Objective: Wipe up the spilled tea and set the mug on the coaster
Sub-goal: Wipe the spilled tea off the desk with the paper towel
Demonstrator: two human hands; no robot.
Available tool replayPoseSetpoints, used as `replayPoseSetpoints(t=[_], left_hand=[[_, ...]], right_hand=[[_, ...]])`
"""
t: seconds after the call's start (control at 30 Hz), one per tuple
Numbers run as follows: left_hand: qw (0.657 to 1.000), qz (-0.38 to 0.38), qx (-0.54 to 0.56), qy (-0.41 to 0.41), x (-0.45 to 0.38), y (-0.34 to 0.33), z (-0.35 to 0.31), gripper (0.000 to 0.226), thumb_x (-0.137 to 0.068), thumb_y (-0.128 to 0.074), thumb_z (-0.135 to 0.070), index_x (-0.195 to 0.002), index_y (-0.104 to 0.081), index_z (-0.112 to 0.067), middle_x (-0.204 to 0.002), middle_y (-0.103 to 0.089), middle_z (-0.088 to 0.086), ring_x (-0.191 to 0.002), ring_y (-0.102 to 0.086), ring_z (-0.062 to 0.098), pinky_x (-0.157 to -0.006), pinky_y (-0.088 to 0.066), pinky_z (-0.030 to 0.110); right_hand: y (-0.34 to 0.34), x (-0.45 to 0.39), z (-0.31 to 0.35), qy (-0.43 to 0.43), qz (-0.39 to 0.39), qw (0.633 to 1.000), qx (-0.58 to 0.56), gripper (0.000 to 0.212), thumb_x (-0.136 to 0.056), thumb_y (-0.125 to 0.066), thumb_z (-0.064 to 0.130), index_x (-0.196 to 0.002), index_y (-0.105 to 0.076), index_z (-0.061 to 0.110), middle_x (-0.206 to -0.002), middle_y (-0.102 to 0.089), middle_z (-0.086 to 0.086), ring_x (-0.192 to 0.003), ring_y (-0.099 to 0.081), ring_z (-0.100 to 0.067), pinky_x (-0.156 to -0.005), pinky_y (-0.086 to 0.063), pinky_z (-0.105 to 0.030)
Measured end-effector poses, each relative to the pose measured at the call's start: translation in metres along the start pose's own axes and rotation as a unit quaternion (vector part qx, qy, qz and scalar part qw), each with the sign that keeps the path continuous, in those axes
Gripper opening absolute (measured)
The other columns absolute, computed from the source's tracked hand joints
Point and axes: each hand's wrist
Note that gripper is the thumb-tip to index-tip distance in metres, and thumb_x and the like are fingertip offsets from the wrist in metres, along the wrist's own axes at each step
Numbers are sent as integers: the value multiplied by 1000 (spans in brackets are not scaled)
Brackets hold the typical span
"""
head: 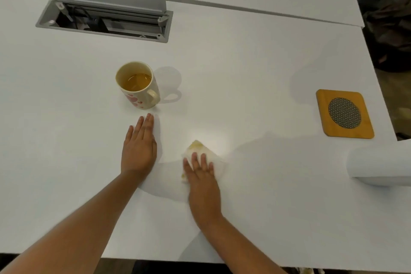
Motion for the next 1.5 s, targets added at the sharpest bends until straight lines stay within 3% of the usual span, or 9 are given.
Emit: replayPoseSetpoints(t=[0.1,0.2,0.37,0.53,0.63,0.83,1.03,1.27,1.5], left_hand=[[1000,6,14,7,0,1,1,51,-96,-23,-15,-145,-13,-11,-153,-23,7,-143,-15,20,-118,-9,37],[1000,7,8,-1,0,1,2,54,-94,-27,-10,-145,-13,-10,-153,-22,7,-143,-14,20,-118,-8,37],[1000,8,22,0,1,1,4,53,-95,-16,-27,-146,-11,-15,-154,-21,5,-143,-15,17,-117,-6,33],[999,-2,47,4,2,1,4,58,-89,-15,-29,-146,-13,-16,-153,-23,6,-142,-18,18,-117,-4,30],[997,-6,77,14,1,1,5,58,-88,-16,-28,-145,-16,-18,-152,-26,7,-141,-21,19,-117,-6,31],[994,-22,107,16,0,1,4,52,-92,-22,-23,-144,-22,-18,-150,-30,9,-140,-24,18,-117,-10,30],[994,-23,100,27,0,1,3,49,-94,-28,-17,-143,-23,-19,-150,-32,9,-140,-26,21,-113,-8,28],[995,-16,95,14,-1,2,4,53,-92,-31,-14,-144,-22,-16,-150,-31,8,-140,-25,20,-115,-8,30],[996,-12,83,12,-1,5,2,52,-94,-31,-9,-144,-21,-15,-150,-31,8,-141,-23,20,-115,-9,30]], right_hand=[[-8,2,23,161,85,983,-5,53,-71,-59,12,-123,-59,24,-130,-60,1,-121,-55,-20,-100,-43,-35],[5,-8,-17,201,92,975,8,52,-73,-55,11,-122,-59,27,-128,-61,3,-119,-56,-16,-96,-47,-33],[40,-33,-128,-43,36,998,4,53,-92,-35,0,-141,-33,21,-152,-26,-8,-142,-19,-30,-117,-9,-39],[49,-43,-133,-220,-71,970,-76,56,-92,-34,-9,-141,-35,18,-151,-29,-6,-143,-18,-26,-118,-18,-43],[29,-41,-80,-141,-44,984,-103,59,-87,-35,-11,-141,-34,13,-148,-34,-13,-140,-25,-34,-116,-25,-44],[-12,-52,3,141,144,971,-128,57,-89,-24,0,-142,-33,18,-152,-28,-1,-145,-8,-27,-118,5,-35],[-20,-84,13,185,185,954,-145,59,-88,-27,-5,-143,-31,16,-153,-28,1,-145,-9,-21,-115,11,-24],[-19,-107,3,235,200,941,-141,58,-82,-34,-9,-134,-46,13,-148,-38,-5,-143,-18,-26,-117,-1,-35],[-9,-120,2,215,256,926,-175,45,-92,-34,1,-131,-51,18,-149,-37,-1,-144,-16,-17,-118,-2,-31]])
Point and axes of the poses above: each hand's wrist, its own x-axis away from the middle knuckle, its own y-axis out of the back of the hand, z = x × y
